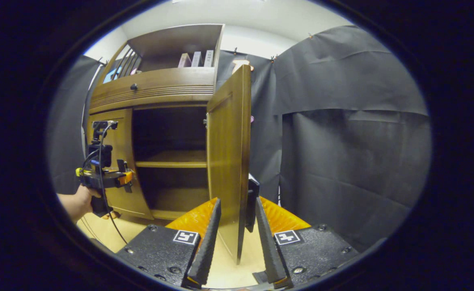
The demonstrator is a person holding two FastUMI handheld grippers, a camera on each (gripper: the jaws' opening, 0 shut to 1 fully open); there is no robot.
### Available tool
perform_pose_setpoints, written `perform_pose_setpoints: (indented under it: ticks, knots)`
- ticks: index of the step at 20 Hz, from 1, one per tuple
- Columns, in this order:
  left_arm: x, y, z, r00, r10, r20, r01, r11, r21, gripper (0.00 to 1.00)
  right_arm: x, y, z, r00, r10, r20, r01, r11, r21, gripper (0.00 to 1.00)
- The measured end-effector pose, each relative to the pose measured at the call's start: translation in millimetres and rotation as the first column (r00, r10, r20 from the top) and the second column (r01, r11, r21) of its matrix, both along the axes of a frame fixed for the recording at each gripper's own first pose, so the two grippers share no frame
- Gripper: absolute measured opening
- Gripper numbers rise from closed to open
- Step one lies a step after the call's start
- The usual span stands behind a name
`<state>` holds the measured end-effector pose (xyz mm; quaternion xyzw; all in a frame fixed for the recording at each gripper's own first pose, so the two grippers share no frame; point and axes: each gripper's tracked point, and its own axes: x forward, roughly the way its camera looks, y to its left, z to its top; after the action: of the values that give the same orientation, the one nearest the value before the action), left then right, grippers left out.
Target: Open the right door of the double-door shoe cabinet with the right hand, and open the left door with the left hand.
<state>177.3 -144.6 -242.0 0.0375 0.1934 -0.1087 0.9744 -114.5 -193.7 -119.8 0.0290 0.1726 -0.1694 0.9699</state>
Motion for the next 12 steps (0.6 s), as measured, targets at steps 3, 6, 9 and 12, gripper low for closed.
perform_pose_setpoints:
  ticks: [3, 6, 9, 12]
  knots:
    - [-2.8, -3.6, 0.3, 1.0, -0.019, -0.011, 0.019, 1.0, -0.024, 0.41, -2.7, 1.3, -4.3, 1.0, 0.002, -0.016, -0.002, 1.0, -0.003, 0.55]
    - [0.2, -4.0, -1.0, 1.0, -0.027, -0.014, 0.027, 0.999, -0.031, 0.32, -1.1, 4.7, -4.4, 1.0, 0.014, -0.023, -0.014, 1.0, -0.013, 0.57]
    - [-3.1, -4.8, -2.9, 0.998, -0.033, -0.049, 0.03, 0.997, -0.065, 0.39, 1.4, 10.5, -5.4, 0.999, 0.031, -0.025, -0.031, 0.999, -0.016, 0.56]
    - [-4.0, -3.0, -2.6, 0.998, -0.035, -0.059, 0.032, 0.998, -0.062, 0.24, 2.3, 15.0, -5.4, 0.999, 0.042, -0.024, -0.043, 0.999, -0.024, 0.55]
